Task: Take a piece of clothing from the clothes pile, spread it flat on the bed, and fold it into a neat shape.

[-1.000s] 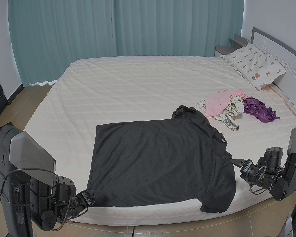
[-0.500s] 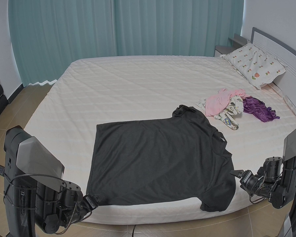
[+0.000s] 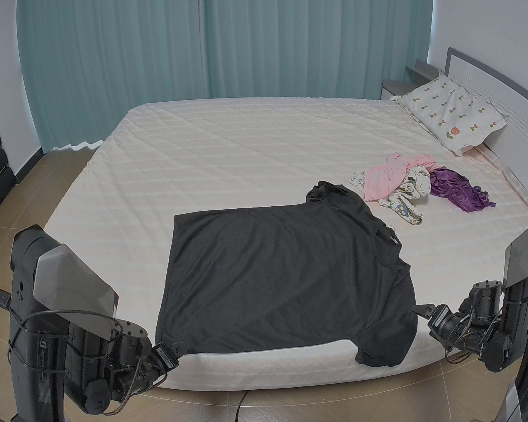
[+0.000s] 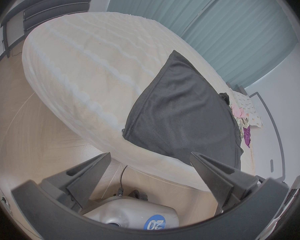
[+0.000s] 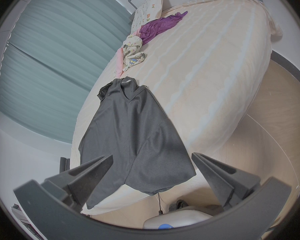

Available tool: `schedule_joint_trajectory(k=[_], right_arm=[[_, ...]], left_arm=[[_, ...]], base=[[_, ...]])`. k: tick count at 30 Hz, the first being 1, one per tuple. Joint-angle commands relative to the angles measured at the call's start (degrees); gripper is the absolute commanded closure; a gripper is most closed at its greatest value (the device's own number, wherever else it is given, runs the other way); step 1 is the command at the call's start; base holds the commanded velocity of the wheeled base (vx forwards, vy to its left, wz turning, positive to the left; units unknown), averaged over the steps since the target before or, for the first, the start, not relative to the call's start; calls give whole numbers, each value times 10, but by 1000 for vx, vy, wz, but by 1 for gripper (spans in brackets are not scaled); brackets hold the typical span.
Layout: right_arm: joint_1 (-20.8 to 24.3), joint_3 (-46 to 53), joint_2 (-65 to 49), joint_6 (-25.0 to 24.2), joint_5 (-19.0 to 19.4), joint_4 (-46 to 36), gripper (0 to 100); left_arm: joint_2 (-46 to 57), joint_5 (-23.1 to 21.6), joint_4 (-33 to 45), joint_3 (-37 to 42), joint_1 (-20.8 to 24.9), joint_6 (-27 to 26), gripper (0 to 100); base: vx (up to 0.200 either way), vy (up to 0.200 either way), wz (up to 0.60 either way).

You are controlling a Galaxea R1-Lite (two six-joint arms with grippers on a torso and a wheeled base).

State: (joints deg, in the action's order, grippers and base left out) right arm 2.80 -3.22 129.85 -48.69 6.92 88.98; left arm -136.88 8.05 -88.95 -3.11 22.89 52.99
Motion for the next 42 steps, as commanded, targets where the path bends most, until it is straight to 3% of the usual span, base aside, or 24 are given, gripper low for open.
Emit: schedule_joint_trajectory(k=[1, 12, 18, 33, 34, 42], right_arm=[[2, 0, 2, 0, -5, 6, 0], [2, -6, 19, 0, -5, 6, 0], [2, -8, 29, 1, -5, 6, 0], [1, -15, 45, 2, -5, 6, 0], [1, -17, 45, 3, -5, 6, 0], [1, -12, 45, 25, -4, 5, 0]], left_arm=[[-16, 0, -10, -23, -7, -26, 0], [-67, 34, -10, -66, -34, -126, 0], [-74, 39, -10, -112, -35, -129, 0], [-66, 38, 8, -108, -4, -127, 0], [-66, 38, 11, -110, -7, -127, 100], [-44, 37, 6, -86, -39, -119, 100]], base=[[0, 0, 0], [0, 0, 0], [0, 0, 0], [0, 0, 0], [0, 0, 0], [0, 0, 0]])
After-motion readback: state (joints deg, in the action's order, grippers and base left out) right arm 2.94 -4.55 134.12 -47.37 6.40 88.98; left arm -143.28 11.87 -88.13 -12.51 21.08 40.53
